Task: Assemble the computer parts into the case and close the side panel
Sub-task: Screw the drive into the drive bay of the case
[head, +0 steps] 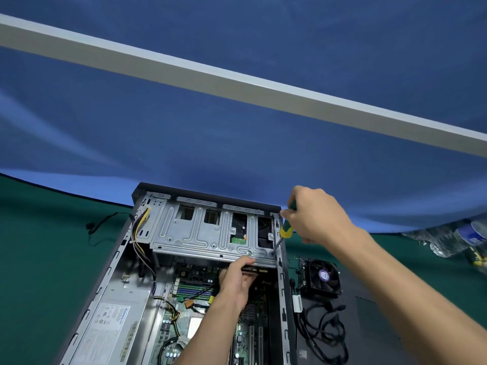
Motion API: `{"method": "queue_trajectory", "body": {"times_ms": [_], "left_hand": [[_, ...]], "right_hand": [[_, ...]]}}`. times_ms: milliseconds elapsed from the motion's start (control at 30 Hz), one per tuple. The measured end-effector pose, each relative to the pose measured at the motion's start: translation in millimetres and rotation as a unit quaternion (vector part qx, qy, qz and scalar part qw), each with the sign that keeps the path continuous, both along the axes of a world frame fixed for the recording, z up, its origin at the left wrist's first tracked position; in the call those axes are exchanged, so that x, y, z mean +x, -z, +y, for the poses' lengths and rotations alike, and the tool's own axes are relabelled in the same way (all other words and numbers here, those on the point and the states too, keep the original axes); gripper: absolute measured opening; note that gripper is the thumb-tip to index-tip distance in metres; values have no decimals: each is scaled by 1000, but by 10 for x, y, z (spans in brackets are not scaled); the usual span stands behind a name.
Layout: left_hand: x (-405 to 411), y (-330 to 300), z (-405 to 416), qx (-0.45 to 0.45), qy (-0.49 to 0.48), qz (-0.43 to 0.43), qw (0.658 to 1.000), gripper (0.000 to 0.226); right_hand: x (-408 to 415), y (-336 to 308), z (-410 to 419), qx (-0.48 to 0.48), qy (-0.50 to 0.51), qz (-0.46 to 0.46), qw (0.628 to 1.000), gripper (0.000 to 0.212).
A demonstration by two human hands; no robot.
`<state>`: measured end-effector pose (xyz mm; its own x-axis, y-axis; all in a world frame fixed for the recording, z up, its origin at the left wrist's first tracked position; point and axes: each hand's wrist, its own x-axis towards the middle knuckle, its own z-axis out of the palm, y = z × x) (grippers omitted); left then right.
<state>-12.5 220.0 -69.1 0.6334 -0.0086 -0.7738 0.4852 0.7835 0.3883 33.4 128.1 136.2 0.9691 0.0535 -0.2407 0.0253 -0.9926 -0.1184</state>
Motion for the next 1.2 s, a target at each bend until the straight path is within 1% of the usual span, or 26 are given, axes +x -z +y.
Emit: {"method": "queue_trajectory", "body": {"times_ms": [67,133,167,233,300,333,367,400,467,533,567,600,667,700,733,767,833,867,933,1000,1067,1133,1200], "left_hand": [[-10,-1,1,5,2,2,1000,50],[-11,10,-2,4,3,2,1000,51],[-10,14,-8,4,3,0,1000,52],[-19,9,-23,10,0,-1,1000,55],[-44,11,-47,26,-4,2,1000,59],[-52,14,-72,34,-7,5,999,64],[-62,12,-101,40,-11,11,999,69],[-66,2,-134,46,-18,17,999,71],[-64,-11,-189,68,-27,28,997,67],[-72,-14,-220,94,-30,37,994,62],[-73,-17,-227,106,-29,36,993,64],[-75,-23,-229,118,-25,36,992,68],[-80,-20,-210,138,-17,35,990,78],[-78,-13,-202,149,-13,33,988,80],[-75,-4,-200,162,-7,30,986,80],[-76,7,-195,176,3,26,984,79],[-79,23,-187,203,31,18,979,78],[-84,31,-182,215,47,18,975,79],[-93,34,-166,237,76,27,968,83],[-89,39,-146,266,92,55,958,82],[-89,46,-130,294,107,81,946,81],[-82,39,-123,304,122,89,941,80],[-71,37,-117,307,133,89,938,77]], "right_hand": [[15,13,8,-18,-3,-24,1000,18],[26,-3,-5,-32,-9,-16,999,19],[23,-32,-22,-56,-18,-7,998,20],[3,-100,-96,-153,-55,18,987,19],[-57,-115,-187,-262,-95,80,957,24],[-88,-87,-249,-286,-100,111,946,27],[-107,-40,-326,-287,-101,130,944,29],[-117,8,-409,-270,-95,131,949,32],[-134,116,-590,-204,-69,99,971,36],[-146,240,-768,-134,-42,75,987,32],[-146,327,-850,-89,-21,68,993,31],[-149,425,-919,-33,1,65,997,34],[-175,665,-1003,88,39,54,994,50],[-197,804,-1033,145,55,48,987,53],[-221,953,-1060,206,71,51,975,52],[-245,1116,-1078,272,97,62,956,46],[-297,1464,-1086,396,157,89,900,29],[-318,1641,-1081,433,180,92,878,23],[-343,1967,-1061,455,222,84,859,17],[-353,2232,-1036,465,274,90,837,13],[-343,2434,-1000,460,316,99,824,14],[-321,2570,-944,425,331,101,836,19],[-311,2642,-864,371,311,102,869,16]]}}
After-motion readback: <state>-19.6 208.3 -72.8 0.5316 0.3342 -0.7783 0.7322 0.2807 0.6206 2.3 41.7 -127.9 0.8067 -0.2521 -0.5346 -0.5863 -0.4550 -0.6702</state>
